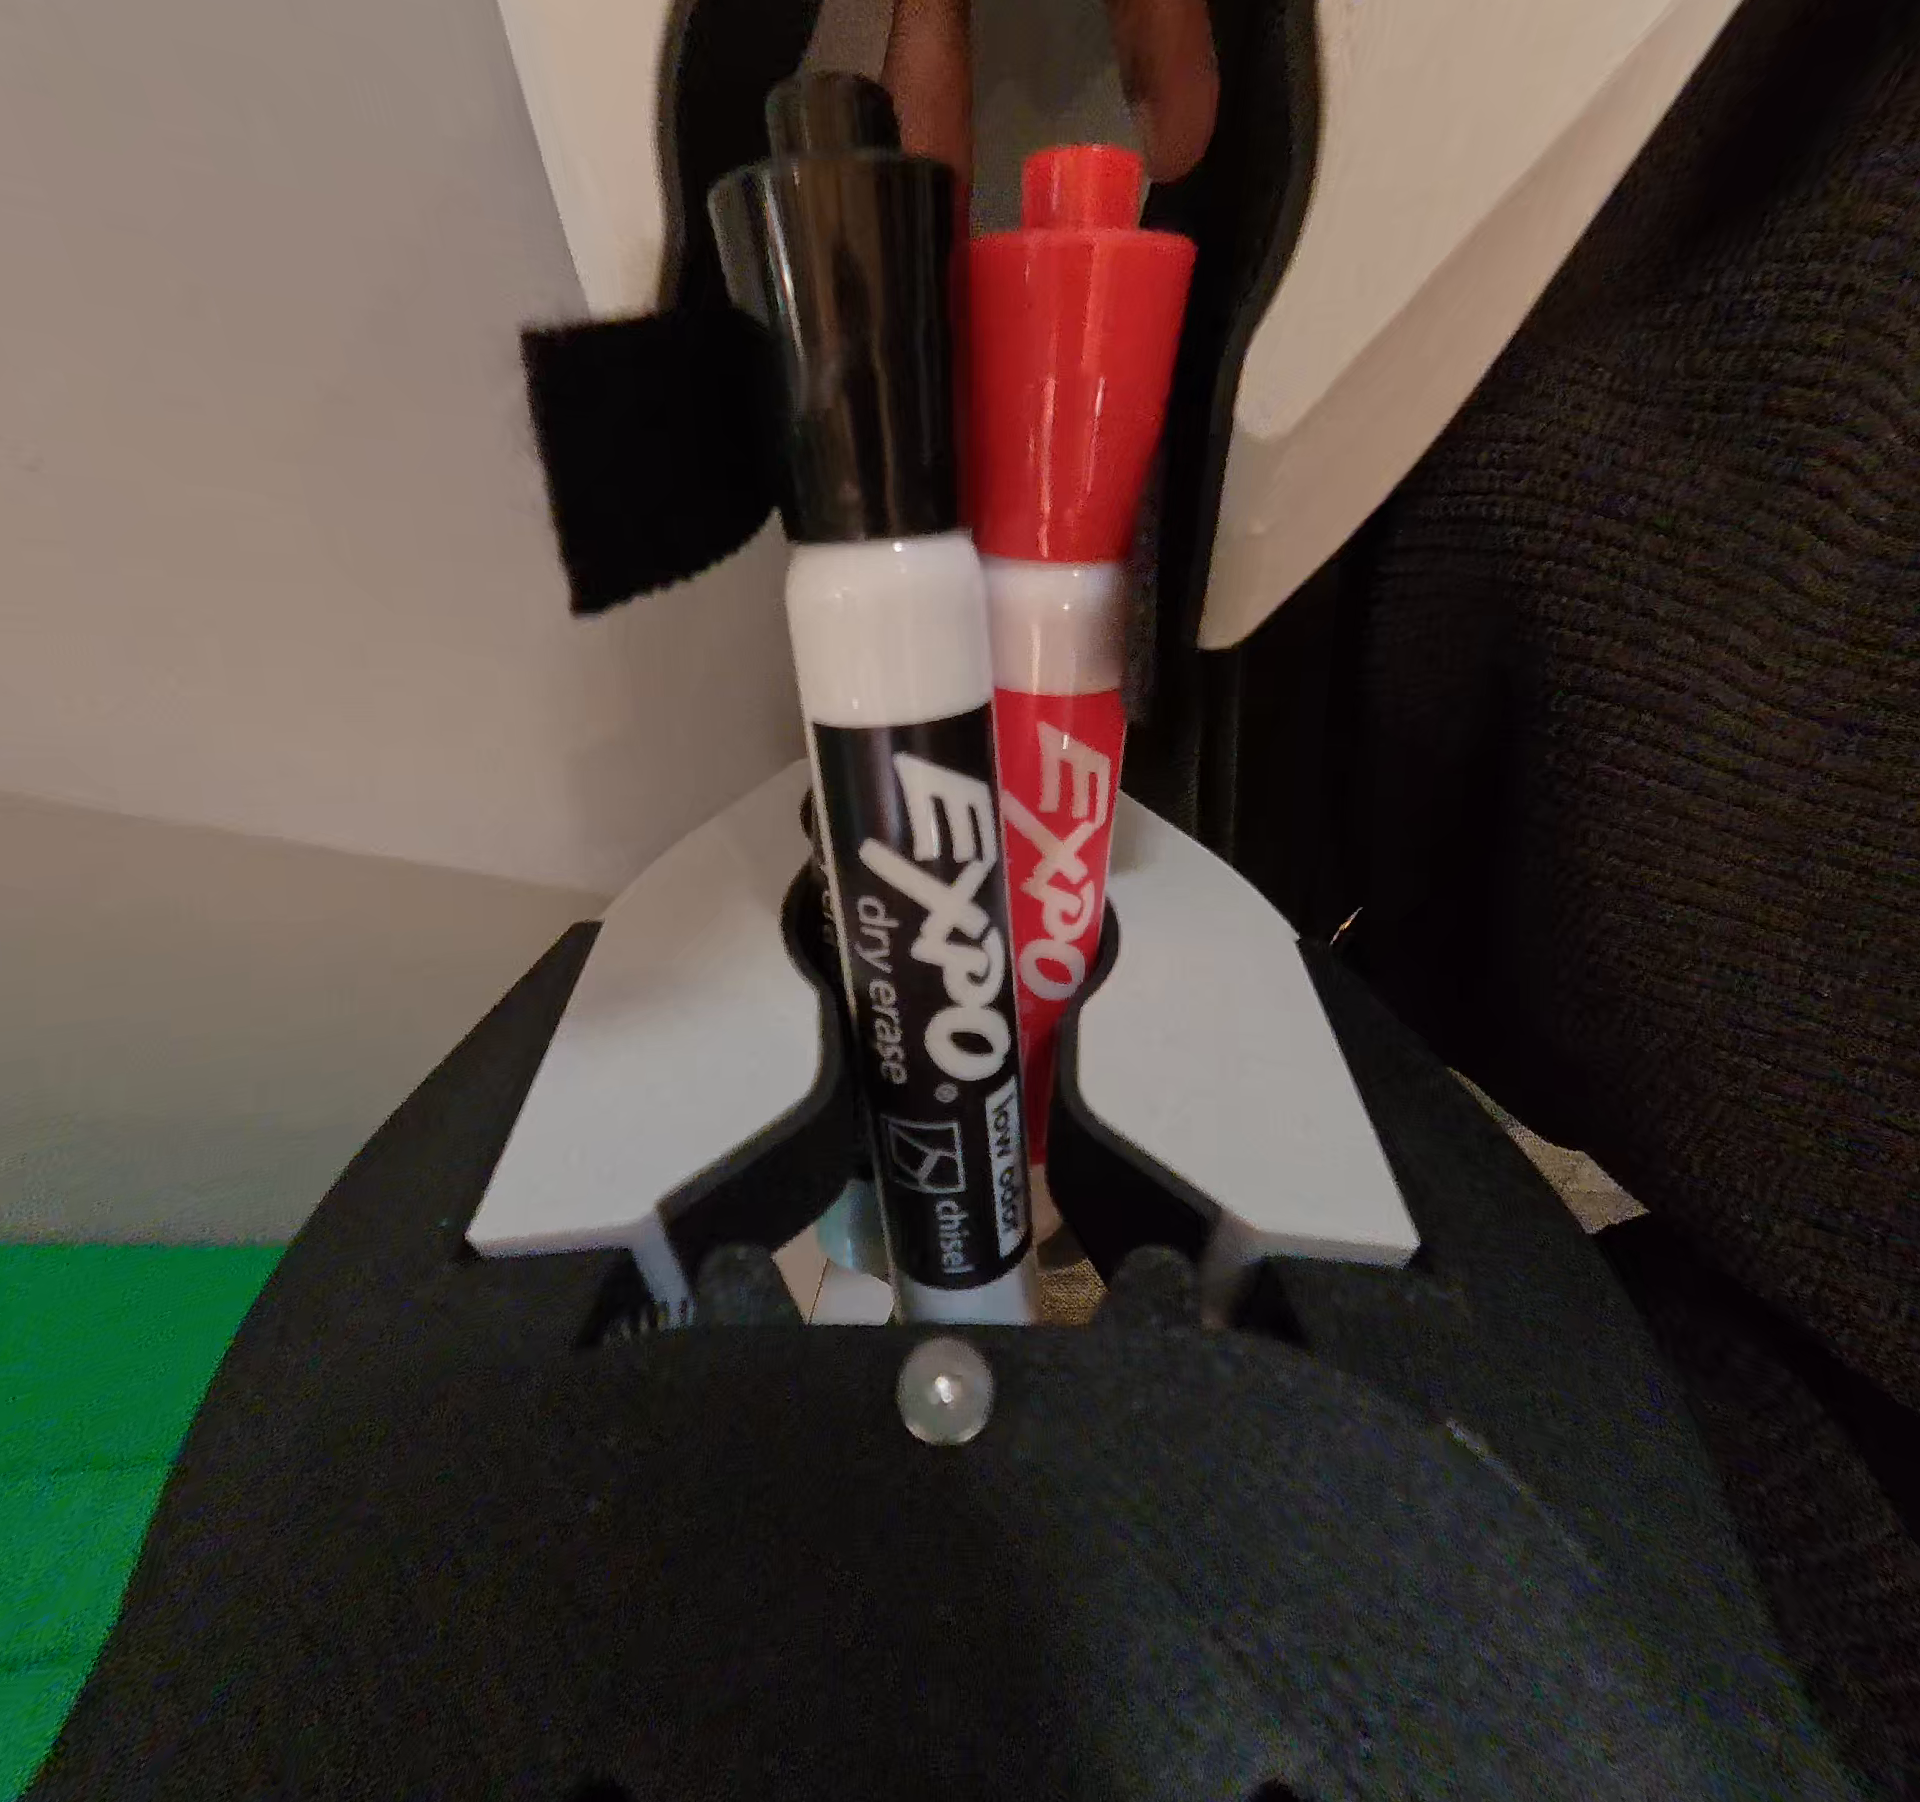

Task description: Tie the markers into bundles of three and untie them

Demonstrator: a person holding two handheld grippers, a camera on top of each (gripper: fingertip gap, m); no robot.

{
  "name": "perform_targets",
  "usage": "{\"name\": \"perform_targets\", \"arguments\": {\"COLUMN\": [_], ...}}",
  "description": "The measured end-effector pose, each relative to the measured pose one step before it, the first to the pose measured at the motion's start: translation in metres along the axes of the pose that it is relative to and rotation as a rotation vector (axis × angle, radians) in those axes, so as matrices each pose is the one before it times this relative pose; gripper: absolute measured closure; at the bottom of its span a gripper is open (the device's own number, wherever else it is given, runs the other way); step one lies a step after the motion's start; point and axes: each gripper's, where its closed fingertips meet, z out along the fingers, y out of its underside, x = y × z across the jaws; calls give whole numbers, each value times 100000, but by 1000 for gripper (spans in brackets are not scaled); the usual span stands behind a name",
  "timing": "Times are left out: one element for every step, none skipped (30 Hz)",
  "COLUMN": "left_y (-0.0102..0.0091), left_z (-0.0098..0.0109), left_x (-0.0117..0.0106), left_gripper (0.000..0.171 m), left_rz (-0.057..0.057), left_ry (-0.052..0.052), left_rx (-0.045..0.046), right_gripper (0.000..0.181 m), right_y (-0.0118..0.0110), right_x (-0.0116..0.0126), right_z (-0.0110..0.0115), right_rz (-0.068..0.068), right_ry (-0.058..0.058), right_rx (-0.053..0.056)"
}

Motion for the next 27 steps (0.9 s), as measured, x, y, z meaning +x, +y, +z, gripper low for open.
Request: {"name": "perform_targets", "arguments": {"left_y": [-59,-44,-32,-19,-21,-26,-28,-43,-43,-34,-49,-50,-43,-24,29,14,1,-5,-13,4,-12,-17,-1,-6,9,-2,-26], "left_z": [46,38,27,25,21,14,29,33,47,42,56,50,53,53,66,64,65,69,62,62,70,78,84,92,98,89,66], "left_x": [56,42,50,30,10,42,40,30,79,50,48,58,50,39,30,48,33,5,25,30,44,45,39,41,39,7,7], "left_gripper": [128,128,128,129,129,129,129,129,129,129,129,129,129,129,129,128,129,129,129,129,129,129,129,129,129,129,129], "left_rz": [315,195,19,95,79,11,68,123,89,175,211,207,133,60,-40,-19,104,66,3,123,130,74,92,98,90,112,110], "left_ry": [20,30,193,22,-39,145,42,3,192,19,63,54,125,30,134,300,136,38,47,33,100,116,51,103,100,-103,-71], "left_rx": [-132,-33,-10,-59,-42,-19,-48,-36,-138,-204,-177,-142,-118,-251,-415,-265,-192,-233,-299,-330,-270,-320,-386,-436,-436,-419,-277], "right_gripper": [130,130,130,130,130,130,130,131,131,131,131,131,131,130,131,131,131,132,132,132,132,132,132,132,132,133,134], "right_y": [78,62,38,9,4,-17,-47,-73,-93,-77,-11,46,83,86,40,15,-21,-3,31,52,28,10,-30,-47,-42,4,48], "right_x": [-96,-85,-77,-47,-51,-48,-54,-42,-42,-21,-29,-19,22,-18,-46,-71,-82,-27,-4,12,40,2,-47,-49,-31,-13,0], "right_z": [101,77,70,51,25,26,16,-6,9,16,47,63,87,90,85,84,60,40,6,-8,-25,-35,-25,-35,-22,-20,-4], "right_rz": [356,316,262,356,614,754,745,776,844,915,1035,929,521,251,232,156,108,153,121,169,200,270,584,743,563,327,27], "right_ry": [-605,-564,-530,-476,-619,-769,-782,-793,-791,-788,-921,-786,-442,-391,-493,-511,-516,-218,-82,-51,51,-192,-539,-669,-521,-256,-127], "right_rx": [-206,-234,-111,118,137,233,428,599,801,702,491,180,-63,-98,-27,51,44,-98,-369,-411,-301,-128,71,149,178,-94,-408]}}
